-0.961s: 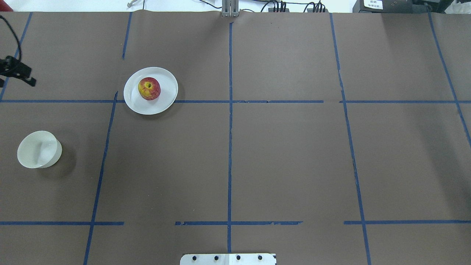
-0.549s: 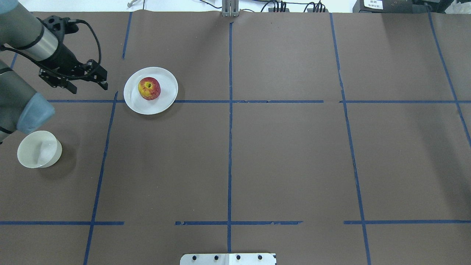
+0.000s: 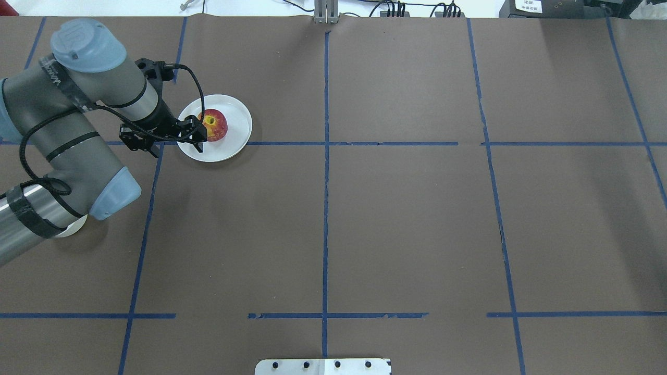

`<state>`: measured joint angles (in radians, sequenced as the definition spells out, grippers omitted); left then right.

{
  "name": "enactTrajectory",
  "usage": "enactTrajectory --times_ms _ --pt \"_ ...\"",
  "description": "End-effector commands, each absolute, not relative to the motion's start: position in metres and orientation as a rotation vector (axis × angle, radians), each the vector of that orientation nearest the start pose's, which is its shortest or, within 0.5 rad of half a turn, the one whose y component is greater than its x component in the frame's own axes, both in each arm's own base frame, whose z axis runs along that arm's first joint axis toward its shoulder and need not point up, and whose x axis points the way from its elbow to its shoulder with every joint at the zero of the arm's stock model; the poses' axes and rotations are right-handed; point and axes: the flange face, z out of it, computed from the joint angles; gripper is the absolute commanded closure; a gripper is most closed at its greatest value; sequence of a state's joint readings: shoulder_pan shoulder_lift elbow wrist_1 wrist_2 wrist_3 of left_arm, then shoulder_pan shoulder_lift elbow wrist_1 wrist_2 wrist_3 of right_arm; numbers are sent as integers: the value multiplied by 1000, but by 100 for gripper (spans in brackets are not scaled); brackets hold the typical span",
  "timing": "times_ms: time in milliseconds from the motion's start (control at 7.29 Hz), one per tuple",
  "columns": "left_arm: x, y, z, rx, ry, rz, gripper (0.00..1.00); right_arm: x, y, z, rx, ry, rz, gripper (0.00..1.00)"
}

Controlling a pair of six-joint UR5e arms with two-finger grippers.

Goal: Move apple from plate to bowl
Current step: 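Move the left gripper over the apple on the white plate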

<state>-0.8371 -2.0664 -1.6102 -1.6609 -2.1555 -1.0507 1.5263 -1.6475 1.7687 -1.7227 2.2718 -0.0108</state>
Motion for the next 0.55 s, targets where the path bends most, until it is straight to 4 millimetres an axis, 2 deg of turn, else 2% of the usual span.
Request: enactTrajectory --times_ms 0,137,412 --pt "410 -563 342 -44 805 -119 0 49 -457 618 -41 -700 -42 0" --pt "418 -581 330 41 783 -137 0 49 -457 618 -41 -700 -42 0" --pt "427 -593 325 67 789 -136 0 49 -457 618 -41 -700 -42 0"
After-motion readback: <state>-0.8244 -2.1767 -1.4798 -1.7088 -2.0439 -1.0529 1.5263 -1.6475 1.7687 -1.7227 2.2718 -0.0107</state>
